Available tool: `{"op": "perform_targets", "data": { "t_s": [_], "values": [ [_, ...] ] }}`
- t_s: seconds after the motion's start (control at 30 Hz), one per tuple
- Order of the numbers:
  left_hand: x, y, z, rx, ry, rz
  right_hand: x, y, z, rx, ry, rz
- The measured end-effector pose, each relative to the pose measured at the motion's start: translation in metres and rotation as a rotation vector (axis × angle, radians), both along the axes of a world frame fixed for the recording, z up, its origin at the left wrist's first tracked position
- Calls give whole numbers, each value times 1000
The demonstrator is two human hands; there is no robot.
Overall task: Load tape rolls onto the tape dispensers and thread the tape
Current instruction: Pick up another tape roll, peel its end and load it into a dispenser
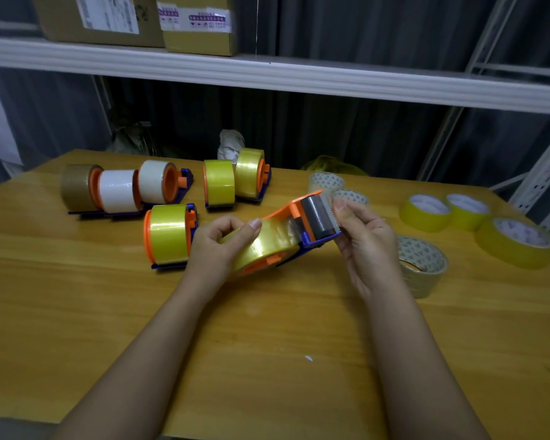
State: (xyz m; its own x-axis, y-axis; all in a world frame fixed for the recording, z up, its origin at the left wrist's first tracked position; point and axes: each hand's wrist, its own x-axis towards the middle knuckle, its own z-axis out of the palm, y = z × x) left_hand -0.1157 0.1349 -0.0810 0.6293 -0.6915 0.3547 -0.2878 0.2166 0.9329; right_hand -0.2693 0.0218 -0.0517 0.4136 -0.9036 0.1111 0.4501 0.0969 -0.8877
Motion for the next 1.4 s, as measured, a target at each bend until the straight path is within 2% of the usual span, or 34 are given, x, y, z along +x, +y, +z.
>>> {"op": "perform_targets", "data": {
  "t_s": [0.2, 0.3, 0.43, 0.57, 0.7, 0.9, 1.1, 1.4],
  "values": [
    [0, 0, -1, -9, -17, 0, 1, 1, -1, -100, 8, -66],
    [1, 0, 0, -30, -13, 9, 2, 0, -3, -60, 0, -50],
    [2, 0, -1, -18, -45, 10, -1, -4, 0, 44, -39, 77],
    [1, 1, -2, -52, -81, 38, -2, -4, 0, 47, 82, 156],
    [1, 1, -2, -37, -117, 52, -3, -4, 1, 96, 115, 218],
    [2, 1, -2, -50, -173, 76, -8, -8, 2, 82, 84, 185],
    [2, 0, -4, -51, -205, 91, -8, -6, 2, -12, 261, 146],
    [0, 0, -2, -36, -252, 122, -10, -7, 2, -22, 69, 109]
  ]
}}
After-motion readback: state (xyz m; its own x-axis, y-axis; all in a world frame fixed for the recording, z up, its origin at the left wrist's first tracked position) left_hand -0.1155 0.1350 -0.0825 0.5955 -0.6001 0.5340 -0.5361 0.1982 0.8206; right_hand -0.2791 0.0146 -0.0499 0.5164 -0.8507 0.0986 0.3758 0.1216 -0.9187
